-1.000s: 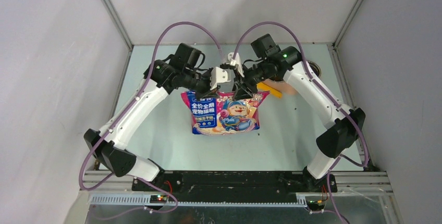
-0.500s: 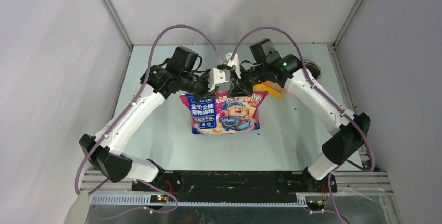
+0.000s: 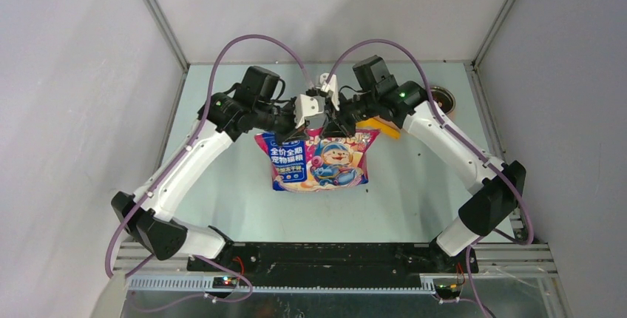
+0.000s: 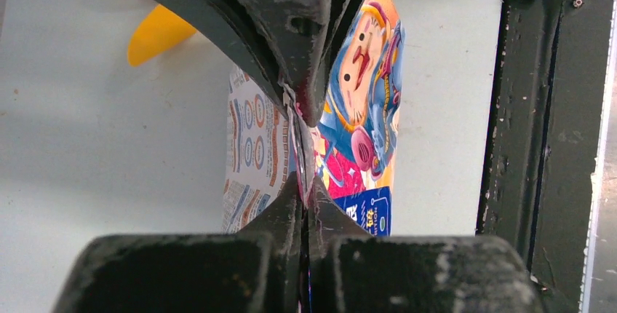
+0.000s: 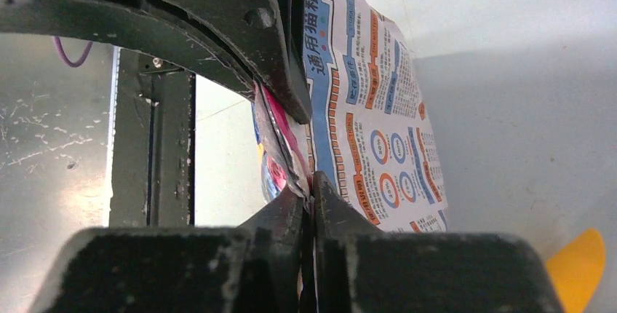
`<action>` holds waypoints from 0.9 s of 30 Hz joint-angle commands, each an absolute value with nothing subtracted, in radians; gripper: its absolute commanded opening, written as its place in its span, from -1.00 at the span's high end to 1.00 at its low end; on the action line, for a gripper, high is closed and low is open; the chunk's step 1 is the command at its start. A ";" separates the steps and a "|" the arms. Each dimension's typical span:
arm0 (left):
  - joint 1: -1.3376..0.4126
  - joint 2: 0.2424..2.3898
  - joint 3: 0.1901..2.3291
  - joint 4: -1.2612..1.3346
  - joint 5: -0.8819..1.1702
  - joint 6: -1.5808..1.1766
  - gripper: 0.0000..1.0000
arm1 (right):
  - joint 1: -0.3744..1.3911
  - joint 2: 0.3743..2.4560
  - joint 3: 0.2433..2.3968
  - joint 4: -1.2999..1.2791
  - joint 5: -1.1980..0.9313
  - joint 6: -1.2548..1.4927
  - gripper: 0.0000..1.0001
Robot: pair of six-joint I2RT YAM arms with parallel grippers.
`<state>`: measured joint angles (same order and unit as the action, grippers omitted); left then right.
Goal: Serve the pet food
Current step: Close the pet food bag at the center of the board.
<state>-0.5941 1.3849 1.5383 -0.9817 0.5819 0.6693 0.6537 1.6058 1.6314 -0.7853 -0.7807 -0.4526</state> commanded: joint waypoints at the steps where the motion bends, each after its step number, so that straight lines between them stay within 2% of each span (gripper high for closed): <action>1: -0.606 1.376 1.543 -0.903 0.564 0.582 1.00 | 0.757 1.607 1.664 -0.694 -0.784 -0.476 1.00; 6: -0.607 1.369 1.534 -0.900 0.563 0.579 1.00 | 0.758 1.604 1.675 -0.692 -0.779 -0.473 1.00; 8: -0.606 1.368 1.531 -0.897 0.565 0.576 1.00 | 0.760 1.606 1.686 -0.693 -0.792 -0.459 0.74; 9: -0.606 1.368 1.531 -0.897 0.566 0.576 1.00 | 0.760 1.607 1.687 -0.691 -0.799 -0.456 0.50; 12: -0.607 1.369 1.532 -0.896 0.569 0.571 1.00 | 0.766 1.615 1.704 -0.689 -0.815 -0.440 0.33; 17: -0.607 1.368 1.531 -0.895 0.572 0.568 1.00 | 0.781 1.631 1.736 -0.695 -0.813 -0.426 0.36; 19: -0.609 1.367 1.531 -0.896 0.573 0.568 1.00 | 0.782 1.636 1.746 -0.690 -0.812 -0.416 0.56; 20: -0.609 1.367 1.532 -0.896 0.573 0.567 1.00 | 0.784 1.644 1.750 -0.692 -0.810 -0.415 0.92; 21: -0.610 1.367 1.531 -0.896 0.572 0.567 1.00 | 0.787 1.647 1.760 -0.701 -0.798 -0.419 0.98; 25: -0.612 1.365 1.529 -0.895 0.563 0.567 1.00 | 0.791 1.647 1.767 -0.714 -0.754 -0.441 1.00; 26: -0.612 1.362 1.529 -0.896 0.562 0.567 1.00 | 0.788 1.647 1.772 -0.723 -0.754 -0.452 0.94; 27: -0.612 1.361 1.527 -0.895 0.561 0.569 1.00 | 0.779 1.649 1.784 -0.760 -0.754 -0.463 0.73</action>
<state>-0.5800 1.3582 1.5185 -0.9611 0.5789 0.6064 0.6773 1.6382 1.6897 -0.8070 -0.7712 -0.3832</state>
